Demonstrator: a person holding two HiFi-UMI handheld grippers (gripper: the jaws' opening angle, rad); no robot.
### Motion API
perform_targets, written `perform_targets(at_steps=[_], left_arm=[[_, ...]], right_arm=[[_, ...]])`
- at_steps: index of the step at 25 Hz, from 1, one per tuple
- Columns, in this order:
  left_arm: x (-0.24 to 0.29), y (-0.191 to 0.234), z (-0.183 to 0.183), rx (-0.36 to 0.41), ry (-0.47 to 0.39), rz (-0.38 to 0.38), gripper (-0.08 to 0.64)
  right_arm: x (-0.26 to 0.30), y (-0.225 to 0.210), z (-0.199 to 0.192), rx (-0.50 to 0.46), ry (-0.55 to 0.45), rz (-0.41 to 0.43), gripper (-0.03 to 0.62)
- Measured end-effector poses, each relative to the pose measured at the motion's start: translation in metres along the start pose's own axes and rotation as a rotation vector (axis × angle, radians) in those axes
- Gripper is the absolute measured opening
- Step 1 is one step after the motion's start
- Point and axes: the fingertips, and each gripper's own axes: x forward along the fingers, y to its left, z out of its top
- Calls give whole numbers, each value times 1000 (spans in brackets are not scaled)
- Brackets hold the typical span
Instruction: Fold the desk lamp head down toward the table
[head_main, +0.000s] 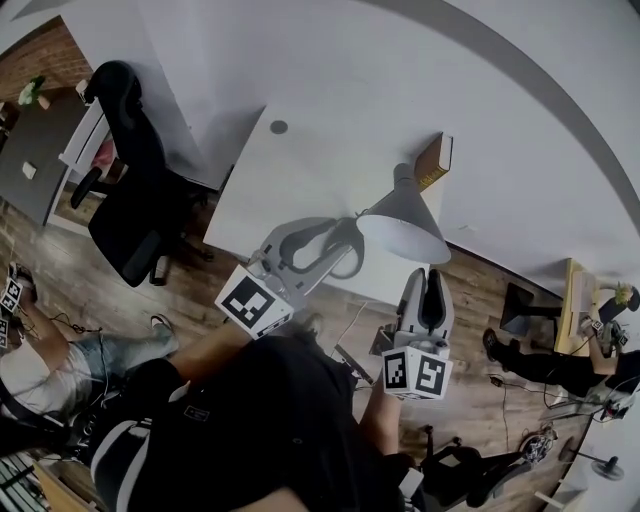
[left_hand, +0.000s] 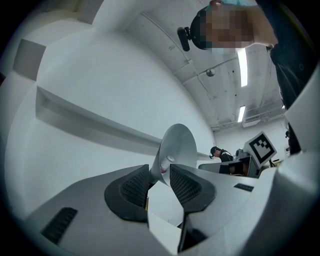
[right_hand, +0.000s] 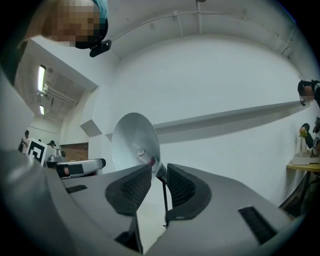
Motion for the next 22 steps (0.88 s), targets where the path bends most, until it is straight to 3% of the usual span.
perform_targets(at_steps=[11, 22], left_arm=[[32, 0, 5, 37, 0, -10, 130], [39, -7, 9, 47, -9, -27, 41]], right_arm=[[13, -8, 8, -14, -16, 41, 95], [13, -5, 7, -13, -15, 64, 29]])
